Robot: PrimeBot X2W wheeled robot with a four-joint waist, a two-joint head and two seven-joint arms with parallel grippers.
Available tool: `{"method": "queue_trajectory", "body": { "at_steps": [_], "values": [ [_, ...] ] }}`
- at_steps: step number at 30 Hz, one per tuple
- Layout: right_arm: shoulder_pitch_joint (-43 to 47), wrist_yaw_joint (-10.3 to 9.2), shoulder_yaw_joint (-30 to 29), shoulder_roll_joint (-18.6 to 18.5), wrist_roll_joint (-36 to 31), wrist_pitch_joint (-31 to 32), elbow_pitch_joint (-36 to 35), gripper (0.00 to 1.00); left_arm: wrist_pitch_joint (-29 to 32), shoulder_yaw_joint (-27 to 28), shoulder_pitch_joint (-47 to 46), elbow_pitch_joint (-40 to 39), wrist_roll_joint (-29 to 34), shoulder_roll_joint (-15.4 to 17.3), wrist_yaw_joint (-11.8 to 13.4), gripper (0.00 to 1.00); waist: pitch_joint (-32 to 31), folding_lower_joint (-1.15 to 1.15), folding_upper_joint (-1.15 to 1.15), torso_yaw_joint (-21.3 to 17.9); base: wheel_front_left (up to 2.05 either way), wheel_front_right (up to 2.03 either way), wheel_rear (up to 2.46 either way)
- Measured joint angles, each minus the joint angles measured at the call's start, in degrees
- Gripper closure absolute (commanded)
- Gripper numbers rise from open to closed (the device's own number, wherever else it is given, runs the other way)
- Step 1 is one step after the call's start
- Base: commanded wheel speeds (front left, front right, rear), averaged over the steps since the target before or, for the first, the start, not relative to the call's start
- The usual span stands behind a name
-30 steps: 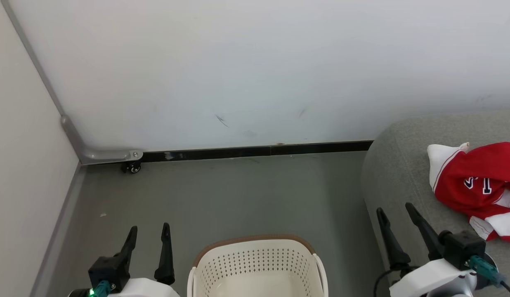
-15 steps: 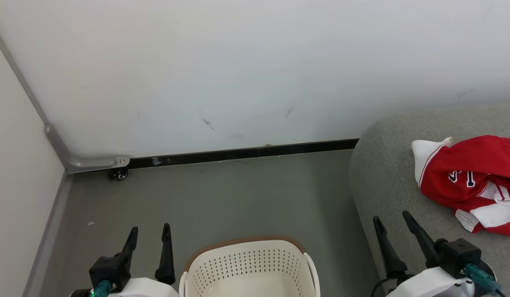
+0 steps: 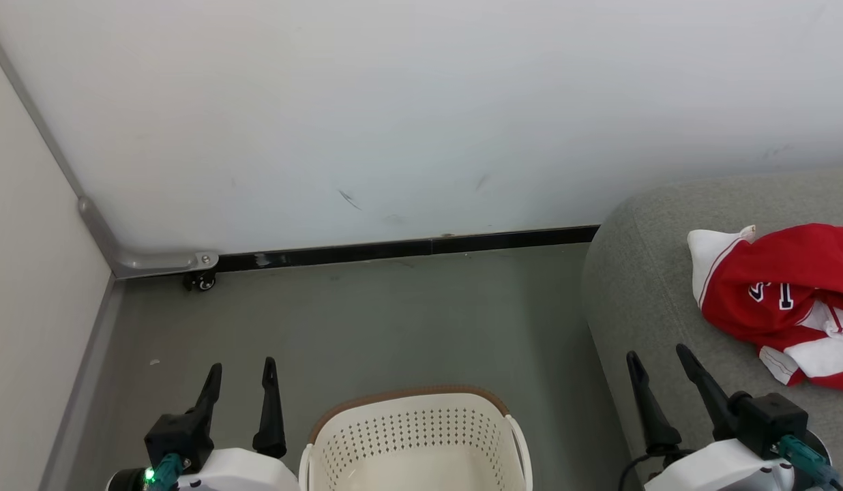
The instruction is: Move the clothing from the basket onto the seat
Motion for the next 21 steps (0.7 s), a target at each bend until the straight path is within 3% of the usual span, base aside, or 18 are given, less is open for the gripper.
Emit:
{"method": "queue_trajectory", "body": {
  "at_steps": [21],
  "values": [
    [1.24,0.0,-1.34,0.67,-1.14,2.78,-2.35,0.0,0.0,0.09,0.01,0.78,1.0,0.55,1.02,0.0,0.83,0.0,0.0,1.38,0.0,0.0,0.0]
  ]
}}
